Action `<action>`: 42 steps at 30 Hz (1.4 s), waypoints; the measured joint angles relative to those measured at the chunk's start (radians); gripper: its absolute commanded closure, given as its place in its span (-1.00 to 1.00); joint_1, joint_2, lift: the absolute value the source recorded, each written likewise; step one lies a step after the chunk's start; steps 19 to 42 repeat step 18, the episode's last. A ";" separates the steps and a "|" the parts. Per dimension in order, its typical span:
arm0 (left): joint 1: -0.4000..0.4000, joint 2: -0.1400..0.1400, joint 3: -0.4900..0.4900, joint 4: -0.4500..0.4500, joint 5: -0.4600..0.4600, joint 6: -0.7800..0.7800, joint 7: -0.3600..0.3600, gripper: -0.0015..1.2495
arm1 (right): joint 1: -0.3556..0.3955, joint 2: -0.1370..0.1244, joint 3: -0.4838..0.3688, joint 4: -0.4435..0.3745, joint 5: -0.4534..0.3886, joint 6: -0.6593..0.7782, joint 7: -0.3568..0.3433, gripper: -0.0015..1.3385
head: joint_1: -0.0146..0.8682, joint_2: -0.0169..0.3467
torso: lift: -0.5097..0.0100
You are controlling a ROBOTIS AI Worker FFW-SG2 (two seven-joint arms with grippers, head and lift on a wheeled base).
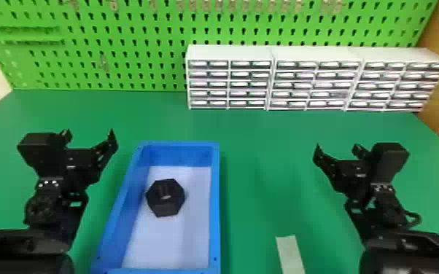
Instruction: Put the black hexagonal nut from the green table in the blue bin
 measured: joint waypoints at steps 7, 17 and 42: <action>-0.003 0.000 0.002 0.000 0.000 0.000 0.000 -0.52 | 0.001 0.000 0.004 0.000 0.001 0.000 0.000 -0.55 | 0.59 -0.62 | 0.59; -0.007 0.000 0.001 0.001 0.000 0.001 0.000 -0.52 | 0.002 0.000 0.010 0.000 0.002 0.007 0.000 -0.55 | 0.59 -0.62 | 0.59; -0.007 0.000 0.001 0.001 0.000 0.002 0.000 -0.52 | 0.002 0.000 0.011 0.000 0.003 0.008 0.000 -0.55 | 0.59 -0.62 | 0.59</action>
